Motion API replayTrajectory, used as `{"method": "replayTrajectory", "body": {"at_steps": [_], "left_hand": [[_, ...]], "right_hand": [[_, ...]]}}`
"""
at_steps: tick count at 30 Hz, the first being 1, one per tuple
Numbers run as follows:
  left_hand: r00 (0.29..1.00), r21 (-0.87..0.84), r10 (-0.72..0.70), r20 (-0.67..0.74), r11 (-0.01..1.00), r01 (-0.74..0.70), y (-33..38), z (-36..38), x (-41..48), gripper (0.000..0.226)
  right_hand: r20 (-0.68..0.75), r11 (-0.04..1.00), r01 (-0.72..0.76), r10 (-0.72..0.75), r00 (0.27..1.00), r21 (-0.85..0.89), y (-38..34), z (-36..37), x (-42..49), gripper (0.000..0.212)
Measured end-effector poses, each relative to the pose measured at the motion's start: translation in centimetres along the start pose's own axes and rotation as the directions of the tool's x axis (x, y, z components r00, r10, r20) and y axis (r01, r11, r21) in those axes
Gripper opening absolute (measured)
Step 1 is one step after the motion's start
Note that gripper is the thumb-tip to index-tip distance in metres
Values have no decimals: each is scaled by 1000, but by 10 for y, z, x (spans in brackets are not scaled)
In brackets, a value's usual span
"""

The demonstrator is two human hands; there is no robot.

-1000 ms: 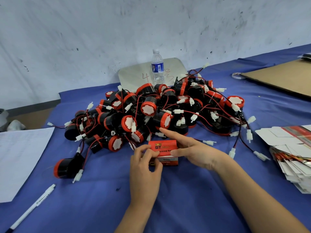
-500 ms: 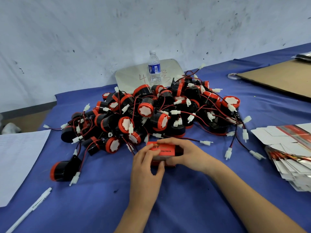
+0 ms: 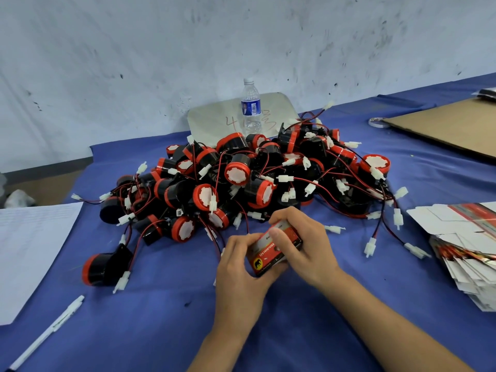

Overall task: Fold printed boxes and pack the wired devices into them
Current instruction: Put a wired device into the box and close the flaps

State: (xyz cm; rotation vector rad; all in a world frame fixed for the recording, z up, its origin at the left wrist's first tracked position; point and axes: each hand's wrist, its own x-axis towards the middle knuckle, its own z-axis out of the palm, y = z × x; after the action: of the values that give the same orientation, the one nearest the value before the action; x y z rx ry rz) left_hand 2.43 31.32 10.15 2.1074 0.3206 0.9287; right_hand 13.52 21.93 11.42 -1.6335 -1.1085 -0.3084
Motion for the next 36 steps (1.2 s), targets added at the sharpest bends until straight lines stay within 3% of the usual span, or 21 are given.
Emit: {"method": "replayTrajectory", "body": {"at_steps": [6,9,11,13,16,23,26,30,32,36], "left_hand": [[998,-43,-47,46,998,49,1,0,2,47],[994,-94,-86,64,991,92,2,1,1,50],[976,-204,-176,126,958,199,3,2,-1,65],[957,-270,-243,156,922,278,2,4,-1,64],[951,-281,-279,133,910,306,-4,3,1,41],[944,-354,-288,163,876,328,-2,7,1,35],[947,-369,-301,111,872,321,0,11,-1,31],[923,-476,-383,-26,817,325,-1,6,2,50],[900,-522,-428,-83,788,327,-6,0,5,61],[907,-530,-421,13,766,363,-11,0,8,52]], "right_hand": [[-81,994,5,-14,997,-109,-3,-1,5,37],[-67,983,-157,164,984,94,-4,2,4,41],[-48,902,-300,331,943,310,-2,3,7,52],[22,818,-373,405,914,438,4,1,8,60],[137,800,-432,415,900,415,7,2,7,58],[-27,888,-392,410,912,238,2,1,13,59],[93,832,-477,471,877,282,7,0,13,72],[337,793,-522,421,842,313,19,-7,12,38],[417,799,-543,415,809,258,22,-10,12,36],[437,731,-612,465,770,302,21,-15,14,37]]}}
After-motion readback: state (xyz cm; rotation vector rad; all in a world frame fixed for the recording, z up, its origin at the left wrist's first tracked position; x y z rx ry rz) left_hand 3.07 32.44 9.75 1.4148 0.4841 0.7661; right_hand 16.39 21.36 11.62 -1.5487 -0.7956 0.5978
